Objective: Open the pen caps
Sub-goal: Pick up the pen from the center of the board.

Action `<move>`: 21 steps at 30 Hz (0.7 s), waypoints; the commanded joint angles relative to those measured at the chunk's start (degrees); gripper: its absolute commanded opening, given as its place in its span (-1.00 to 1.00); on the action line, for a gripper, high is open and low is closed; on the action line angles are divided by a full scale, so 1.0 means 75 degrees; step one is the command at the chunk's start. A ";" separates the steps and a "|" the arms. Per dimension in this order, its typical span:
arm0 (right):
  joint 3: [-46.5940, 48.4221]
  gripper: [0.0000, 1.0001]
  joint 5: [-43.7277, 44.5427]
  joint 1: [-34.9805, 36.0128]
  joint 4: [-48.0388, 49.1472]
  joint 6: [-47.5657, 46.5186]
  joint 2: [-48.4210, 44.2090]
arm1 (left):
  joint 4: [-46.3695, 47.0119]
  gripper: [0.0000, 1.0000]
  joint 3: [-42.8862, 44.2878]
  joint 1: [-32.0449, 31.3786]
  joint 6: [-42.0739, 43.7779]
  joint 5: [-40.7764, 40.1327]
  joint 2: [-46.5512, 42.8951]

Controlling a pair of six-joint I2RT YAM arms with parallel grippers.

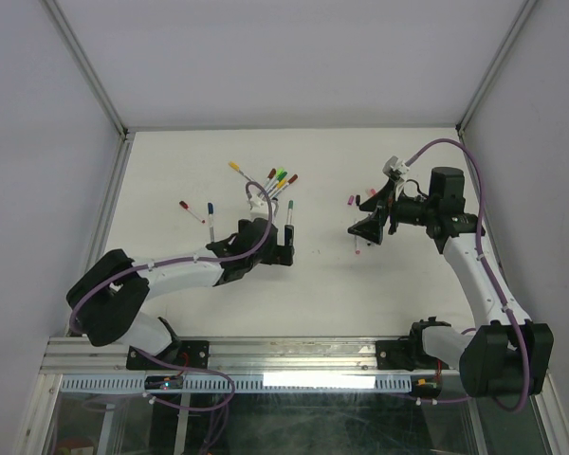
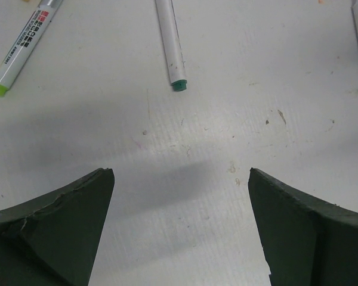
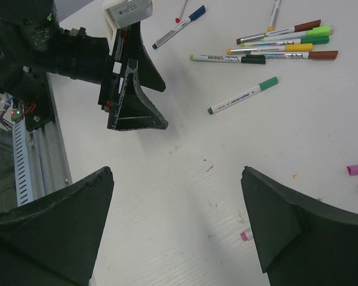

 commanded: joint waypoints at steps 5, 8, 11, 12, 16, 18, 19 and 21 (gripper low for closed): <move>0.0100 0.80 -0.0160 -0.0060 0.0209 -0.0126 -0.0096 | -0.0169 0.96 0.0487 -0.0171 0.0148 -0.0416 0.0100; 0.0101 0.80 -0.0160 -0.0051 0.0215 -0.0138 -0.0087 | -0.0254 0.96 0.0575 -0.0203 0.0145 -0.0500 0.0199; 0.0101 0.80 -0.0159 -0.0052 0.0215 -0.0141 -0.0085 | -0.0337 0.96 0.0686 -0.0240 0.0157 -0.0555 0.0301; 0.0104 0.80 -0.0160 -0.0058 0.0210 -0.0141 -0.0078 | -0.0363 0.96 0.0712 -0.0253 0.0170 -0.0579 0.0333; 0.0105 0.80 -0.0160 -0.0058 0.0205 -0.0141 -0.0069 | -0.0552 0.93 0.0932 -0.0286 0.0136 -0.0777 0.0537; 0.0109 0.80 -0.0168 -0.0056 0.0192 -0.0152 -0.0062 | -0.0709 0.92 0.1072 -0.0301 0.0101 -0.0889 0.0644; 0.0109 0.80 -0.0170 -0.0053 0.0184 -0.0150 -0.0065 | -0.0783 0.92 0.1156 -0.0311 0.0089 -0.0916 0.0714; 0.0111 0.80 -0.0181 -0.0058 0.0192 -0.0153 -0.0063 | -0.0923 0.91 0.1318 -0.0323 0.0095 -0.0937 0.0844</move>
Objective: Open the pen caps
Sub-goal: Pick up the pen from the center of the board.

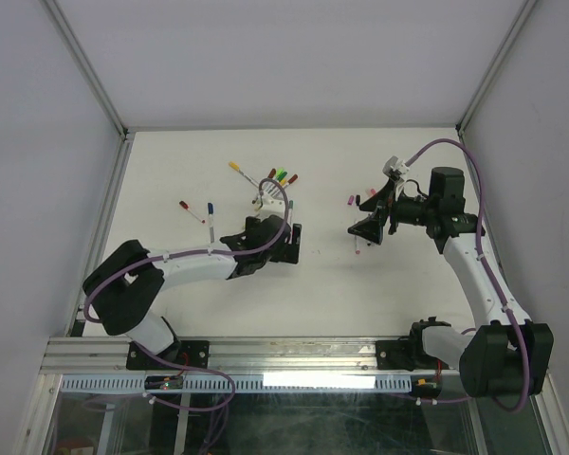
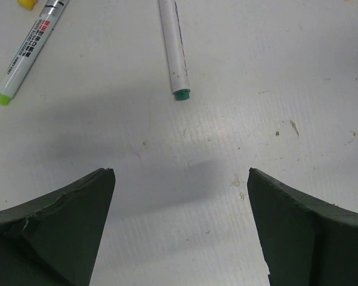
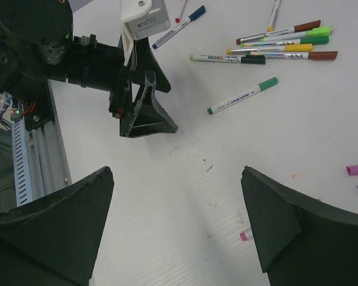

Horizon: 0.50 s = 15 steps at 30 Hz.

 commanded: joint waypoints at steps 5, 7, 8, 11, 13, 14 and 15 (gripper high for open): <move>0.0115 0.80 -0.0196 -0.0047 0.0191 -0.0118 -0.0061 | -0.0580 0.91 0.0970 -0.0111 0.0121 -0.0359 0.0455; 0.0110 0.80 -0.0201 -0.0055 0.0190 -0.0116 -0.0072 | -0.0704 0.90 0.1126 -0.0111 0.0125 -0.0409 0.0581; 0.0106 0.80 -0.0205 -0.0049 0.0187 -0.0109 -0.0072 | -0.0782 0.90 0.1209 -0.0113 0.0138 -0.0424 0.0645; 0.0103 0.80 -0.0219 -0.0050 0.0194 -0.0115 -0.0052 | -0.1024 0.89 0.1460 -0.0111 0.0168 -0.0486 0.0845; 0.0093 0.80 -0.0219 -0.0054 0.0182 -0.0115 -0.0055 | -0.1162 0.88 0.1658 -0.0111 0.0174 -0.0469 0.0997; 0.0100 0.80 -0.0219 -0.0052 0.0186 -0.0115 -0.0053 | -0.1222 0.85 0.1742 -0.0111 0.0184 -0.0439 0.1067; 0.0102 0.80 -0.0225 -0.0050 0.0184 -0.0114 -0.0061 | -0.1297 0.82 0.1834 -0.0111 0.0194 -0.0431 0.1138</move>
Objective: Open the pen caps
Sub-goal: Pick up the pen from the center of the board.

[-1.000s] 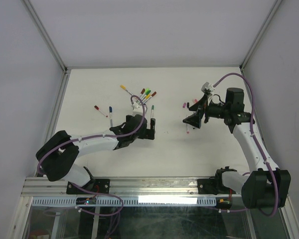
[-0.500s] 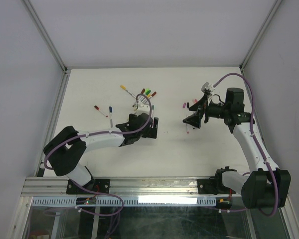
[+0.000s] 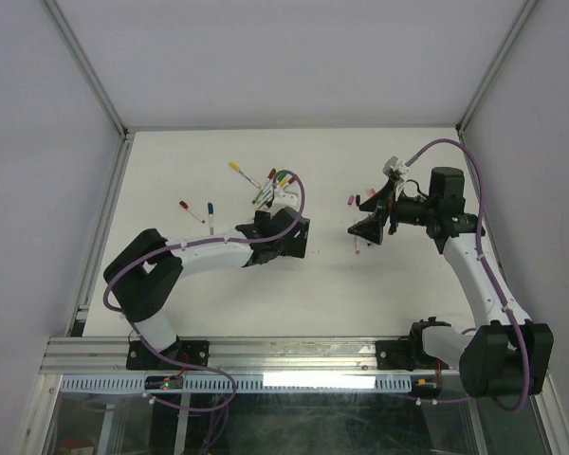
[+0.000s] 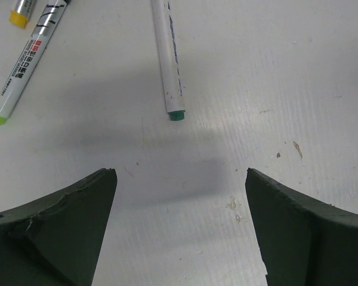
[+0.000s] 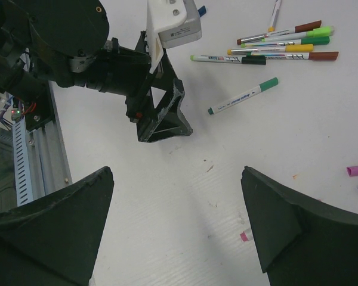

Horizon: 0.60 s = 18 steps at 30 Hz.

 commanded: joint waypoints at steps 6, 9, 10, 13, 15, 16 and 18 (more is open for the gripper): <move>0.0093 0.80 -0.0229 -0.0053 0.0193 -0.0112 -0.0076 | -0.0503 0.68 0.1028 -0.0057 0.0267 -0.0386 0.0587; 0.0092 0.80 -0.0248 -0.0048 0.0196 -0.0102 -0.0082 | -0.0610 0.61 0.1464 -0.0002 0.0446 -0.0594 0.0927; 0.0092 0.80 -0.0248 -0.0052 0.0188 -0.0095 -0.0082 | -0.0635 0.56 0.1638 0.0051 0.0512 -0.0621 0.1065; 0.0081 0.80 -0.0243 -0.0048 0.0193 -0.0100 -0.0093 | -0.0730 0.43 0.2144 0.0314 0.0765 -0.0394 0.1463; 0.0078 0.80 -0.0237 -0.0047 0.0202 -0.0100 -0.0098 | -0.0770 0.40 0.2414 0.0489 0.0867 -0.0150 0.1674; 0.0073 0.80 -0.0242 -0.0057 0.0205 -0.0100 -0.0106 | -0.0771 0.36 0.2528 0.0567 0.0917 -0.0063 0.1761; 0.0078 0.80 -0.0254 -0.0051 0.0188 -0.0098 -0.0098 | -0.0810 0.22 0.2767 0.0670 0.1021 0.0109 0.1969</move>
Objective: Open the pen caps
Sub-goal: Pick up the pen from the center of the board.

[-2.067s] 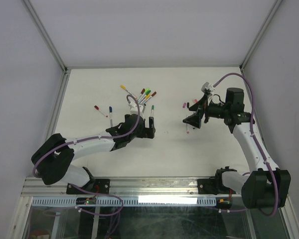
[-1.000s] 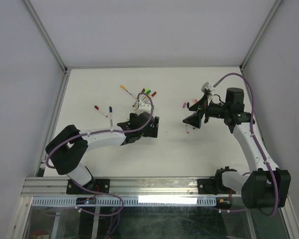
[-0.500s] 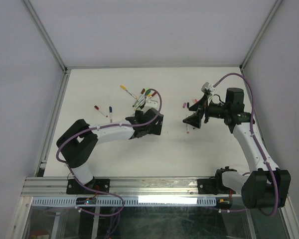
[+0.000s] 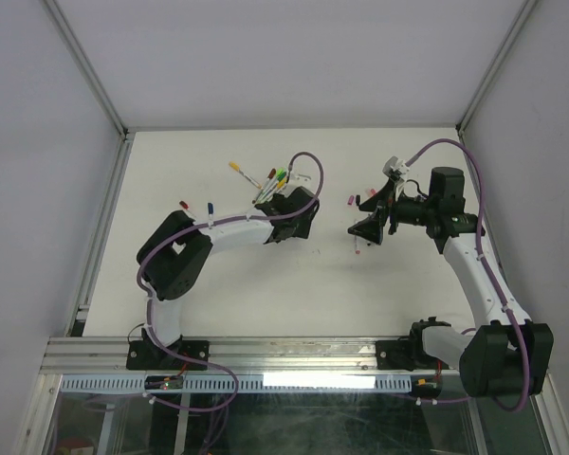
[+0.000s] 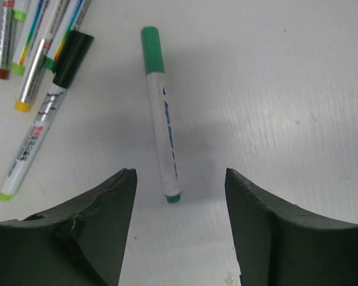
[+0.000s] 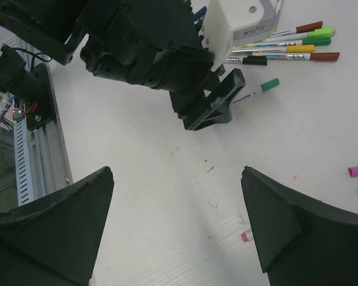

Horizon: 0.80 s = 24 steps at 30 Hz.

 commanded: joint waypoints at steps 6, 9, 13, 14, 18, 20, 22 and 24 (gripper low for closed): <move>0.0082 0.80 -0.0239 -0.0047 0.0196 -0.0100 -0.0098 | -0.0314 0.07 0.1183 0.0472 0.0569 0.0631 0.0720; 0.0079 0.80 -0.0232 -0.0052 0.0181 -0.0101 -0.0108 | -0.0379 -0.04 0.1327 0.0553 0.0621 0.0809 0.0844; 0.0081 0.80 -0.0239 -0.0055 0.0185 -0.0101 -0.0110 | -0.0418 -0.14 0.1373 0.0627 0.0622 0.1016 0.0946; 0.0081 0.80 -0.0246 -0.0048 0.0187 -0.0101 -0.0116 | -0.0419 -0.17 0.1373 0.0641 0.0620 0.1067 0.0963; 0.0044 0.80 -0.0323 -0.0055 0.0266 -0.0021 -0.0087 | -0.0472 -0.36 0.1385 0.0653 0.0633 0.1218 0.1065; -0.0022 0.80 -0.0400 -0.0047 0.0377 0.0111 -0.0068 | -0.0506 -0.53 0.1386 0.0656 0.0622 0.1270 0.1101; -0.0124 0.80 -0.0524 -0.0052 0.0578 0.0325 -0.0056 | -0.0514 -0.69 0.1359 0.0657 0.0609 0.1305 0.1100; -0.0286 0.80 -0.0687 -0.0037 0.0937 0.0694 0.0013 | -0.0513 -0.83 0.1321 0.0659 0.0588 0.1323 0.1060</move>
